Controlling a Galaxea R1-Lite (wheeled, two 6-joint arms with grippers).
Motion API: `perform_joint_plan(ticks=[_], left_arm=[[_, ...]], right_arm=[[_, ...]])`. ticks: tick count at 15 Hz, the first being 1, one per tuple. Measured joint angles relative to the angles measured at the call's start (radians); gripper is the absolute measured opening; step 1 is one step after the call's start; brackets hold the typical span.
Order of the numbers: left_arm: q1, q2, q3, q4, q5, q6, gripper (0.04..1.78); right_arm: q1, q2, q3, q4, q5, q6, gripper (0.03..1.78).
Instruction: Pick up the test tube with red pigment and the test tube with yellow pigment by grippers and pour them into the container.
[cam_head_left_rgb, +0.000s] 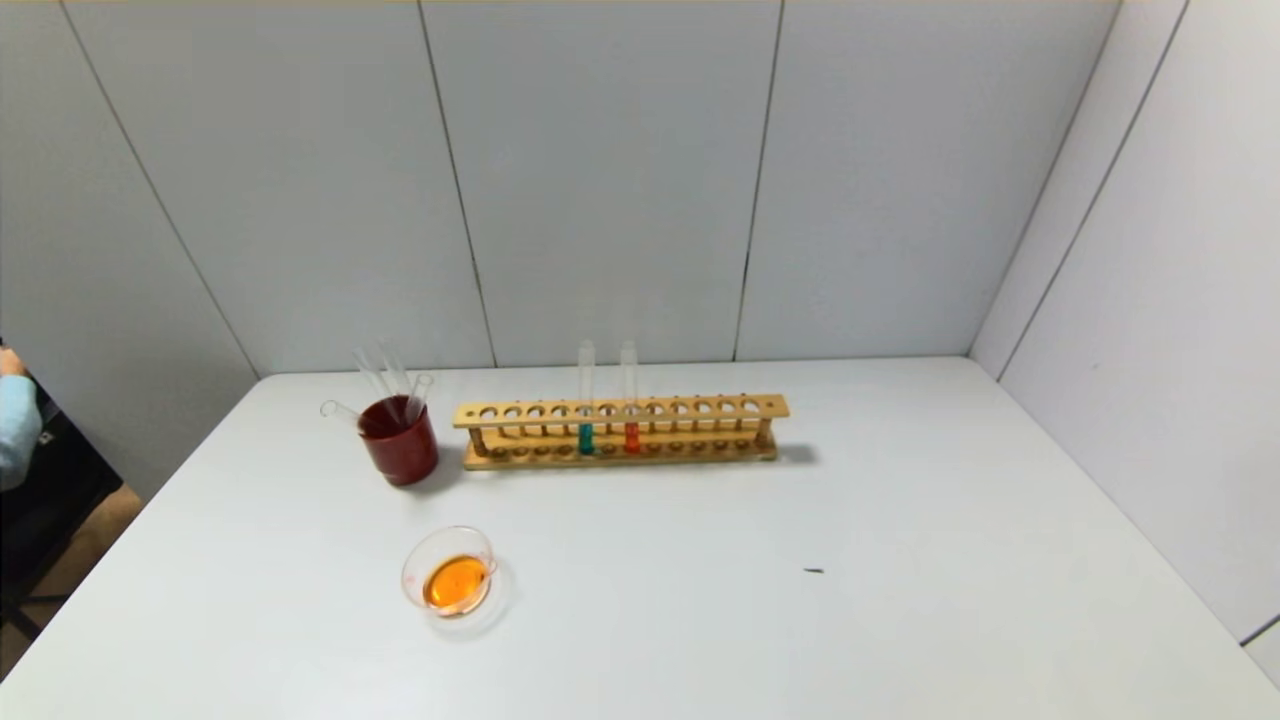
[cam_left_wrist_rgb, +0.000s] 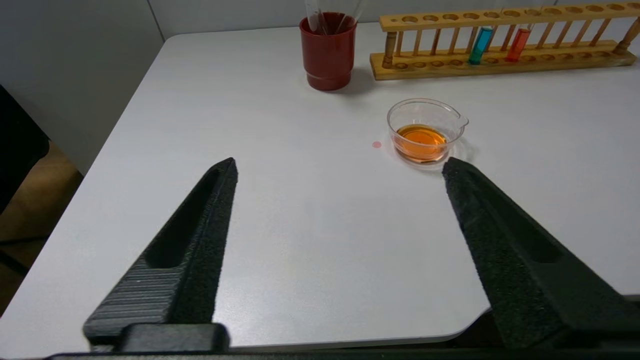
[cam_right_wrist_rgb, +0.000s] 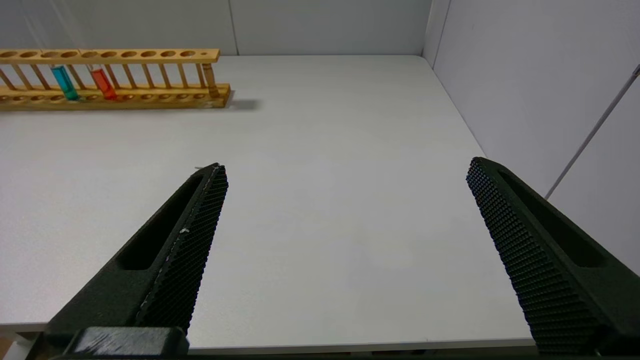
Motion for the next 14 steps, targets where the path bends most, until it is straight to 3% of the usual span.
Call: perform_joint_plan(ticks=[4, 7, 10, 14], left_arm=[[0.000, 0.000, 0.000, 0.001, 0.000, 0.003, 0.68], [0.000, 0.000, 0.000, 0.000, 0.000, 0.003, 0.28], [0.000, 0.000, 0.000, -0.001, 0.000, 0.004, 0.11], [0.000, 0.000, 0.000, 0.000, 0.000, 0.005, 0.09]], right_arm=[[0.000, 0.000, 0.000, 0.000, 0.000, 0.000, 1.75], [0.000, 0.000, 0.000, 0.000, 0.000, 0.000, 1.75], [0.000, 0.000, 0.000, 0.000, 0.000, 0.000, 1.75], [0.000, 0.000, 0.000, 0.000, 0.000, 0.001, 1.75]])
